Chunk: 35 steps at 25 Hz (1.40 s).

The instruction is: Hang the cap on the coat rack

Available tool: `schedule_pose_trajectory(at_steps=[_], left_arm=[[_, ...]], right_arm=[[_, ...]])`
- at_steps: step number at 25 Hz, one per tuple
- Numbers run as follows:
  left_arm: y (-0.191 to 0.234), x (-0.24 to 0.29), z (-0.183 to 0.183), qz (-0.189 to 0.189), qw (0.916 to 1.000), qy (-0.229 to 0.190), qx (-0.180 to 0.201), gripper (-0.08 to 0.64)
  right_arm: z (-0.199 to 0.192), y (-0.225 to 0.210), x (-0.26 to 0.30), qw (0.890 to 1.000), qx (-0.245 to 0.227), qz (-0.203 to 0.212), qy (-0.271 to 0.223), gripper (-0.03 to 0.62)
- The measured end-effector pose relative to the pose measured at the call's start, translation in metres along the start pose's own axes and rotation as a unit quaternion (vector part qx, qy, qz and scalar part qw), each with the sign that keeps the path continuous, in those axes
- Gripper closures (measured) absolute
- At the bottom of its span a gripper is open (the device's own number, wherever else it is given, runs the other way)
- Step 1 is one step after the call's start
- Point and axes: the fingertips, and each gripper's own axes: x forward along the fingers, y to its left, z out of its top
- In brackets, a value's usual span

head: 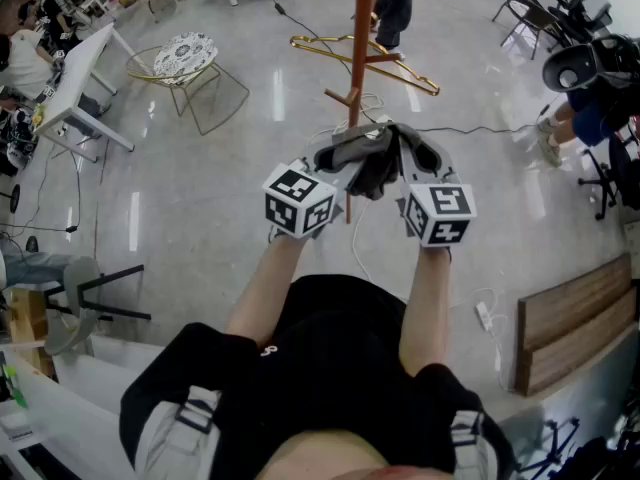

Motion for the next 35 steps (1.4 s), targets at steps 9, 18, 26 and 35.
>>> schedule_pose_trajectory(at_steps=[9,18,26,35], left_arm=[[-0.003,0.012,-0.012,0.0,0.9999,0.011,-0.008,0.492],[-0.013,0.045,-0.019,-0.005,0.9997,0.018,-0.017,0.492],[-0.013,0.065,-0.046,-0.006,0.9987,0.044,-0.024,0.491],[0.066,0.077,-0.06,0.019,0.9958,0.078,-0.044,0.491]], right_arm=[[-0.012,-0.009,0.0,1.0,-0.01,-0.02,0.018,0.586],[-0.021,-0.043,-0.004,0.999,-0.004,-0.014,0.028,0.586],[-0.055,-0.06,0.003,0.998,0.021,0.003,0.053,0.586],[-0.073,-0.051,0.093,0.994,0.048,0.052,0.088,0.584]])
